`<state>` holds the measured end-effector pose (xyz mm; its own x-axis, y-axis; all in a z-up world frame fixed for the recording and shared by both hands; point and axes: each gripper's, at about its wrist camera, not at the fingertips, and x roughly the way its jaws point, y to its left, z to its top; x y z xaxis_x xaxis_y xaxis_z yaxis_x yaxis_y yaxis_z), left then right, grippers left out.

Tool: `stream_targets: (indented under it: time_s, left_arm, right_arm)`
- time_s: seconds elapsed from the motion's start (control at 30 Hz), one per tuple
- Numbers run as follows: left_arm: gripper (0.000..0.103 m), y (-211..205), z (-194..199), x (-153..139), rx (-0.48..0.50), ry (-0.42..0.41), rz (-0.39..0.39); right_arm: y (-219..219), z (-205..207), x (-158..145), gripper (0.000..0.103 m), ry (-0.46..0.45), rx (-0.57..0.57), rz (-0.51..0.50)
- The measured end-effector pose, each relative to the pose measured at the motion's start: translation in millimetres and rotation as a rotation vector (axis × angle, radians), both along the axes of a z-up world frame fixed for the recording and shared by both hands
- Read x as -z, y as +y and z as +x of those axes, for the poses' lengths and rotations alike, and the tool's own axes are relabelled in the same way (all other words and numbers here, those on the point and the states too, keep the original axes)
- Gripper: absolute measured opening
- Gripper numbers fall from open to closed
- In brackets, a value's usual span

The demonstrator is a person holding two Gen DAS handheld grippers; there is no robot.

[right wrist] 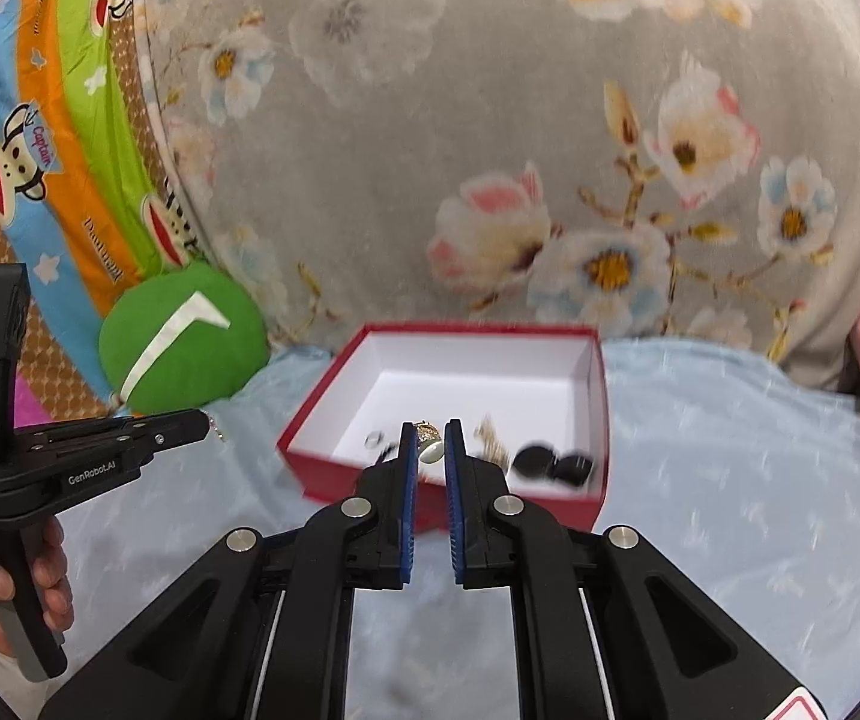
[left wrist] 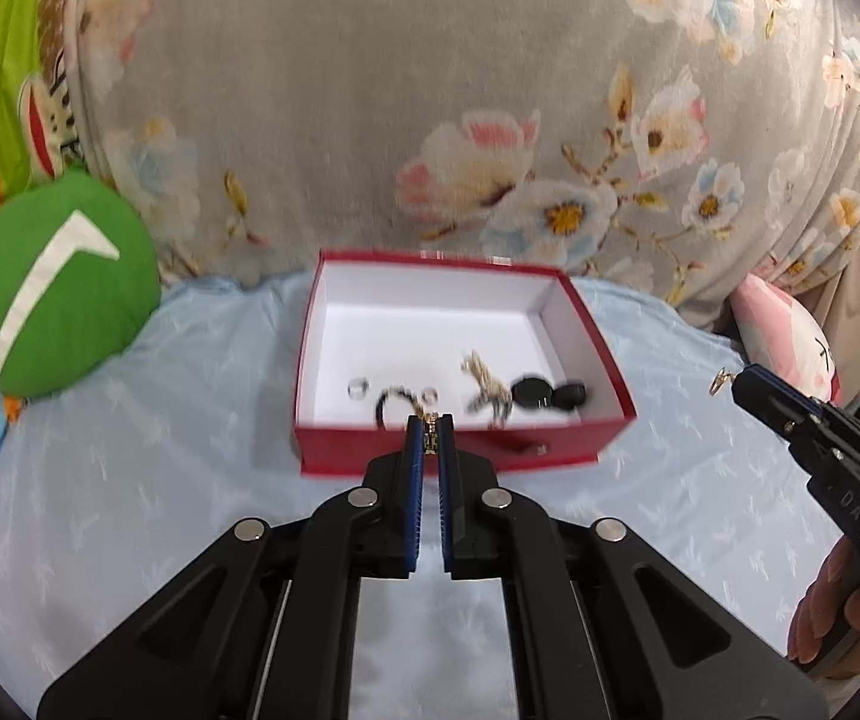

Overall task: Organize jewelry
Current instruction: 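Carry both earrings into the red box and open both tools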

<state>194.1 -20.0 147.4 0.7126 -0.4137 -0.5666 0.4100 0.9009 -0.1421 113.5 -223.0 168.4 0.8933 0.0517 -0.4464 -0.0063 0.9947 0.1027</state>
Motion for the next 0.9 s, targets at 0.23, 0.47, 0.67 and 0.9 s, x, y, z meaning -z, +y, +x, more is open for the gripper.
stream_targets:
  time_s: [0.23,0.47,0.67,0.9]
  left_arm:
    - [0.004,-30,65,-26,-0.006,-0.079,0.026]
    - [0.004,-64,137,-25,-0.021,-0.088,0.056]
    - [0.004,-78,180,-12,-0.047,-0.07,0.073]
    - [0.049,-90,215,12,-0.062,-0.013,0.092]
  right_arm:
    - [-15,69,-28,0.008,-0.055,0.015,-0.042]
    - [-27,144,-33,0.008,-0.056,0.036,-0.083]
    - [-37,190,-23,0.008,-0.028,0.037,-0.064]
    - [-48,222,2,0.055,0.012,0.057,-0.039]
